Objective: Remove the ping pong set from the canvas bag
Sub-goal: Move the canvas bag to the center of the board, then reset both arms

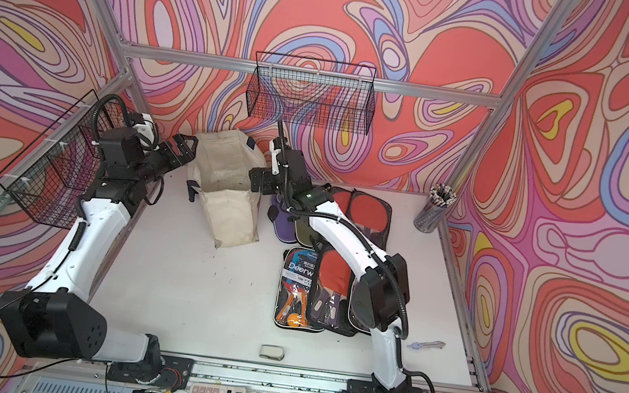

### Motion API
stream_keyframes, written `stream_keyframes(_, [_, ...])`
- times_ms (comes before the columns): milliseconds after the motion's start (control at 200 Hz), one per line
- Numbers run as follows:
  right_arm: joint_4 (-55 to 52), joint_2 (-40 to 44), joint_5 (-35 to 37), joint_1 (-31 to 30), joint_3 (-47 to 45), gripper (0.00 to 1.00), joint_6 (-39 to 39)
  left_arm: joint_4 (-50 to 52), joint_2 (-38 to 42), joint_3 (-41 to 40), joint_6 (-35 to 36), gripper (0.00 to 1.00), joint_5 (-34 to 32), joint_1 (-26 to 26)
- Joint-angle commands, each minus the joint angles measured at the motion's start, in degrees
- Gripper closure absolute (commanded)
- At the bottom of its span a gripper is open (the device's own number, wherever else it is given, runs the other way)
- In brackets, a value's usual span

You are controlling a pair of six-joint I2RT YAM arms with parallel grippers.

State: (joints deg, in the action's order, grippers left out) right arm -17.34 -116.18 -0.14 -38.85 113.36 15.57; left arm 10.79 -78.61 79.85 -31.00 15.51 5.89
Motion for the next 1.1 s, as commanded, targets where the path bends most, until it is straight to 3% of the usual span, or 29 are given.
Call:
stream_keyframes(0, [1.28, 4.54, 1.74, -0.36, -2.67, 0.02, -0.98, 7.80, 2.99, 0.99, 3.89, 0.00, -1.85, -0.52])
stream_keyframes(210, [1.78, 11.54, 4.98, -0.35, -10.49, 0.02, -2.42, 13.31, 8.47, -2.25, 9.51, 0.00, -6.58, -2.64])
stream_keyframes(391, [2.89, 19.82, 9.02, -0.09, -20.58, 0.02, -3.35, 12.51, 14.34, -11.75, 10.63, 0.00, -8.19, -4.10])
stream_keyframes(651, [9.35, 33.06, 15.28, 2.00, -39.50, 0.02, -3.10, 10.52, 21.95, -23.93, 10.97, 0.00, -17.91, -7.91])
stream_keyframes(856, [9.87, 40.21, 17.81, 6.64, -49.27, 0.02, -0.95, 11.45, 26.07, -30.01, 9.58, 0.00, -27.76, -10.29])
stream_keyframes(1096, [11.10, 44.70, 17.34, 13.52, -57.67, 0.02, 2.61, 8.82, 26.62, -35.55, 8.49, 0.00, -29.31, -11.68])
